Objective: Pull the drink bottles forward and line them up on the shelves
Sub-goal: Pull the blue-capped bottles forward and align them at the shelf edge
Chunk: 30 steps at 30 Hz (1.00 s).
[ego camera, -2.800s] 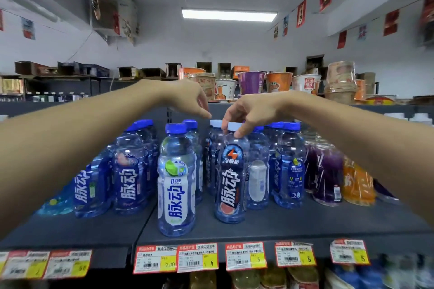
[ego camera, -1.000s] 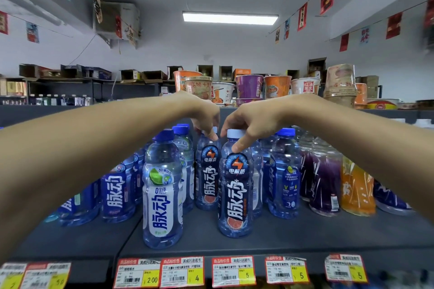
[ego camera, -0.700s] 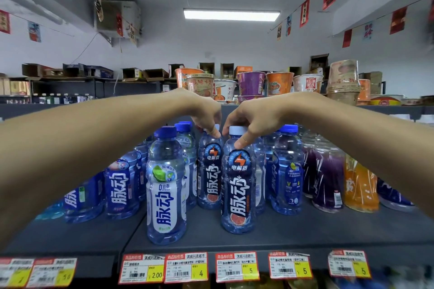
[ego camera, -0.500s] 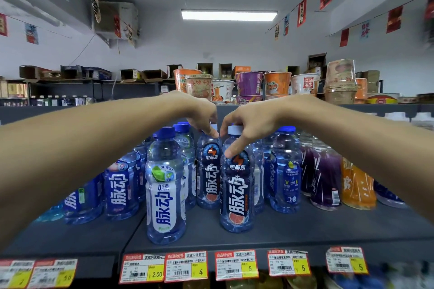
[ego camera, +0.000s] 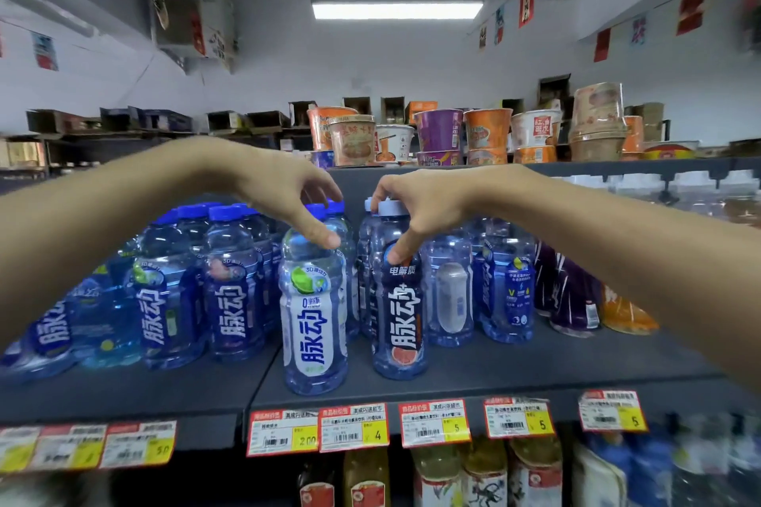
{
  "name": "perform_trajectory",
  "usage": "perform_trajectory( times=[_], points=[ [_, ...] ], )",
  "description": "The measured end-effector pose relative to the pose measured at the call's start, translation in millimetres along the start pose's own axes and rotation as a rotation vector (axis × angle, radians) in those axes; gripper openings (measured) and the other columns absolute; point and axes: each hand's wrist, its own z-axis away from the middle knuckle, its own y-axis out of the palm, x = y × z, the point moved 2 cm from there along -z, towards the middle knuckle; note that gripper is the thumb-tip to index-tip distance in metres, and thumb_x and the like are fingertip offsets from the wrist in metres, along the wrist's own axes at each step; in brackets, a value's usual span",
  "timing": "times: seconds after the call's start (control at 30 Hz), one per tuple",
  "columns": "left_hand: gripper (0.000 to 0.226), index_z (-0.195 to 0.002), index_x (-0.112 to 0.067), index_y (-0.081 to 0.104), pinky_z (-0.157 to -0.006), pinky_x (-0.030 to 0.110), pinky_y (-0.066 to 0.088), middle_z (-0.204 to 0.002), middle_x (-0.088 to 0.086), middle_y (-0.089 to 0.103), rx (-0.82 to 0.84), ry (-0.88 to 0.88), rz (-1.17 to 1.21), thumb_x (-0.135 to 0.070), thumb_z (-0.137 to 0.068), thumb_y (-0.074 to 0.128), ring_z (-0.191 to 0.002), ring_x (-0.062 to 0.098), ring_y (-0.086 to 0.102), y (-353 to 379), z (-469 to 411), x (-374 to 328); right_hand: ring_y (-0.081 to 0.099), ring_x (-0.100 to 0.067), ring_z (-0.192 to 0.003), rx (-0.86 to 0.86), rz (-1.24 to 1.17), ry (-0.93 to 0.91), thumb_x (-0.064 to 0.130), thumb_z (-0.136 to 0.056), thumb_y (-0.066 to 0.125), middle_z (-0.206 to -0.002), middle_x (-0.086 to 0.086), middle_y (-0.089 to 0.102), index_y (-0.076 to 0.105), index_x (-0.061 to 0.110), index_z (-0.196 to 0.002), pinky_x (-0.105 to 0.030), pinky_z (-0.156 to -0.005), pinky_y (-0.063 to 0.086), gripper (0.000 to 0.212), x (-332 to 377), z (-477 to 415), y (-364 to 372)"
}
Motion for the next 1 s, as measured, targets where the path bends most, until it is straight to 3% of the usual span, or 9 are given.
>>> perform_trajectory(
  times=[0.13, 0.3, 0.4, 0.47, 0.53, 0.63, 0.73, 0.87, 1.0],
  points=[
    [0.107, -0.137, -0.039, 0.038, -0.095, 0.027, 0.04, -0.135, -0.013, 0.046, -0.146, -0.009, 0.155, -0.072, -0.046, 0.084, -0.118, 0.01, 0.05, 33, 4, 4, 0.057, -0.007, -0.095, -0.07, -0.087, 0.009, 0.058, -0.07, 0.085, -0.116, 0.008, 0.057, 0.038, 0.031, -0.135, -0.028, -0.074, 0.044, 0.085, -4, 8, 10],
    [0.098, -0.134, -0.044, 0.03, -0.087, 0.019, 0.039, -0.124, -0.023, 0.043, -0.568, 0.017, 0.536, -0.068, -0.056, 0.084, -0.109, -0.003, 0.048, 88, 19, 10, 0.056, -0.004, -0.098, -0.358, -0.389, 0.019, 0.059, -0.071, 0.085, -0.115, 0.011, 0.051, 0.013, 0.037, -0.153, -0.014, -0.078, 0.04, 0.111, -5, 31, 56],
    [0.1, -0.142, -0.044, 0.023, -0.093, 0.013, 0.038, -0.123, -0.037, 0.041, -0.676, 0.007, 0.785, -0.065, -0.064, 0.081, -0.111, -0.016, 0.048, 138, 27, 7, 0.059, 0.005, -0.103, -0.492, -0.586, 0.023, 0.054, -0.071, 0.087, -0.128, 0.008, 0.058, 0.002, 0.042, -0.156, -0.006, -0.084, 0.042, 0.121, 3, 42, 102],
    [0.102, -0.143, -0.043, 0.021, -0.094, 0.014, 0.045, -0.121, -0.041, 0.05, -0.663, -0.01, 0.846, -0.059, -0.065, 0.084, -0.105, -0.023, 0.053, 170, 27, 3, 0.056, 0.005, -0.118, -0.512, -0.66, 0.039, 0.05, -0.069, 0.089, -0.145, 0.008, 0.051, -0.006, 0.042, -0.157, -0.013, -0.097, 0.044, 0.13, 10, 45, 129],
    [0.111, -0.143, -0.056, 0.011, -0.086, 0.01, 0.044, -0.115, -0.05, 0.051, -0.63, -0.034, 0.865, -0.054, -0.063, 0.089, -0.102, -0.025, 0.053, 191, 29, 2, 0.054, -0.002, -0.127, -0.493, -0.697, 0.043, 0.044, -0.069, 0.092, -0.148, 0.014, 0.047, -0.014, 0.043, -0.156, -0.028, -0.107, 0.045, 0.138, 13, 49, 150],
    [0.101, -0.116, -0.078, 0.016, -0.071, 0.006, 0.046, -0.111, -0.045, 0.057, -0.49, -0.043, 0.787, -0.057, -0.053, 0.093, -0.096, -0.016, 0.062, 200, 35, 8, 0.059, 0.017, -0.107, -0.421, -0.717, 0.028, 0.041, -0.065, 0.095, -0.125, 0.043, 0.048, -0.022, 0.053, -0.151, -0.014, -0.092, 0.049, 0.145, 7, 56, 164],
    [0.103, -0.115, -0.074, 0.019, -0.077, 0.01, 0.047, -0.115, -0.043, 0.057, -0.39, -0.028, 0.687, -0.062, -0.045, 0.093, -0.1, -0.015, 0.061, 201, 40, 18, 0.065, 0.005, -0.107, -0.369, -0.706, 0.044, 0.044, -0.059, 0.097, -0.127, 0.03, 0.06, -0.027, 0.06, -0.145, -0.028, -0.098, 0.051, 0.151, 3, 60, 169],
    [0.102, -0.119, -0.064, 0.025, -0.093, 0.027, 0.051, -0.116, -0.041, 0.057, -0.369, -0.013, 0.669, -0.061, -0.044, 0.094, -0.106, -0.01, 0.061, 204, 39, 23, 0.06, -0.003, -0.121, -0.339, -0.695, 0.038, 0.045, -0.059, 0.096, -0.142, 0.02, 0.054, -0.03, 0.061, -0.143, -0.038, -0.109, 0.045, 0.153, 0, 64, 173],
    [0.114, -0.133, -0.055, 0.021, -0.088, 0.022, 0.052, -0.116, -0.043, 0.056, -0.398, 0.011, 0.632, -0.065, -0.045, 0.092, -0.104, -0.013, 0.06, 209, 38, 24, 0.06, 0.003, -0.116, -0.324, -0.691, 0.046, 0.047, -0.06, 0.096, -0.128, 0.032, 0.051, -0.031, 0.062, -0.141, -0.036, -0.107, 0.047, 0.152, 0, 68, 175]
  ],
)
